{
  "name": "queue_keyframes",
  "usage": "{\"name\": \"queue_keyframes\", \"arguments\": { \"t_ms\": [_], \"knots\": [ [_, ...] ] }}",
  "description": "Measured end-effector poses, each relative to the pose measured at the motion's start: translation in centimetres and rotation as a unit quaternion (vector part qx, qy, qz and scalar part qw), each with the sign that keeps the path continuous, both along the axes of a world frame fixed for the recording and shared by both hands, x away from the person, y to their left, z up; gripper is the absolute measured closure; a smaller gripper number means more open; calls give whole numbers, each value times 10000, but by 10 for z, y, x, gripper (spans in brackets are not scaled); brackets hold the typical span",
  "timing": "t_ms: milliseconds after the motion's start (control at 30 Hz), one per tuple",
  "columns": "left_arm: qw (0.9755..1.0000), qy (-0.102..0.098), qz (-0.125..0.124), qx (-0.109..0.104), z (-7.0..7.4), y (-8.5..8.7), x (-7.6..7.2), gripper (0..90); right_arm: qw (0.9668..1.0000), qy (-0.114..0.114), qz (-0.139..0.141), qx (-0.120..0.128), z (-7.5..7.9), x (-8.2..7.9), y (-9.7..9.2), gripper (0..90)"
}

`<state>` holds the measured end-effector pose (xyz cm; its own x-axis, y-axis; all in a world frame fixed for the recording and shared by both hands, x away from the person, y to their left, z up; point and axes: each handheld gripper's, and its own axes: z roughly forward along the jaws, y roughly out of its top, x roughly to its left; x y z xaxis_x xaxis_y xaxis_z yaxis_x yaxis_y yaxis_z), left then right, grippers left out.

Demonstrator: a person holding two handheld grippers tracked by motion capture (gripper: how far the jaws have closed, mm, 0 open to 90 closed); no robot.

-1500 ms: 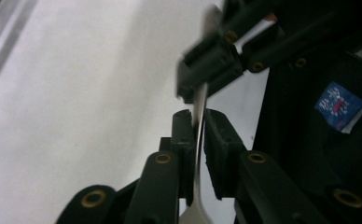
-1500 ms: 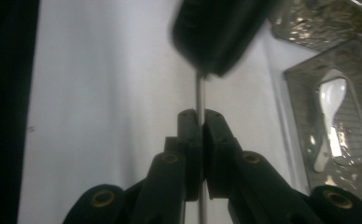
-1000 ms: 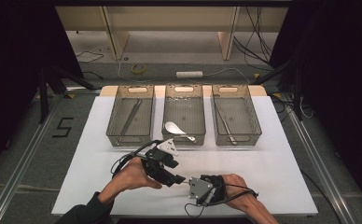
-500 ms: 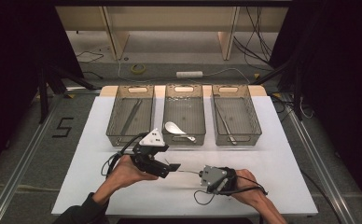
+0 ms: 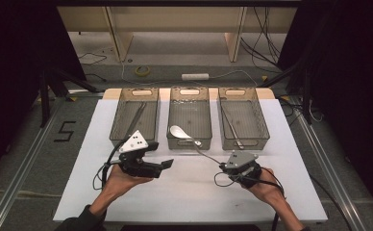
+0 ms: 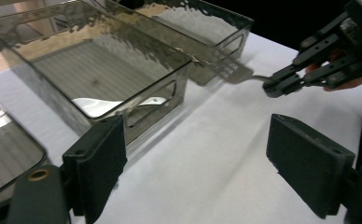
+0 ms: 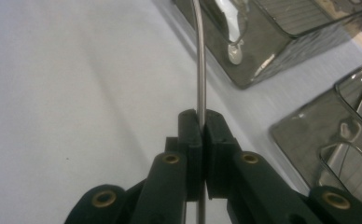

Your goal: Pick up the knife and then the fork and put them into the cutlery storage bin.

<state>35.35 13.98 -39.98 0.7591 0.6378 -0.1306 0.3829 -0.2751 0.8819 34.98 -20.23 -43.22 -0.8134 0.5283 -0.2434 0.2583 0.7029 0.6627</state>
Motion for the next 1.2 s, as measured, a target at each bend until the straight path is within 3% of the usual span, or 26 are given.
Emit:
{"name": "queue_keyframes", "arguments": {
  "t_ms": [267,433,533,800,933,1200],
  "knots": [
    [9998,-87,153,-63,-10,9,-3,185,9983,199,-386,397,9,7,-15,875],
    [9995,-138,271,58,-16,14,-5,173,9948,286,-687,702,17,15,-26,875],
    [9993,-160,340,-2,-17,18,-6,173,9930,282,-843,783,22,21,-34,875],
    [9988,-177,442,-73,-19,23,-7,170,9859,346,-1233,1078,36,41,-49,875],
    [9987,-182,458,-86,-20,24,-8,163,9799,422,-1484,1264,43,56,-57,875],
    [9985,-259,477,-117,-20,28,-10,158,9715,437,-1893,1355,60,89,-66,874]
  ]
}}
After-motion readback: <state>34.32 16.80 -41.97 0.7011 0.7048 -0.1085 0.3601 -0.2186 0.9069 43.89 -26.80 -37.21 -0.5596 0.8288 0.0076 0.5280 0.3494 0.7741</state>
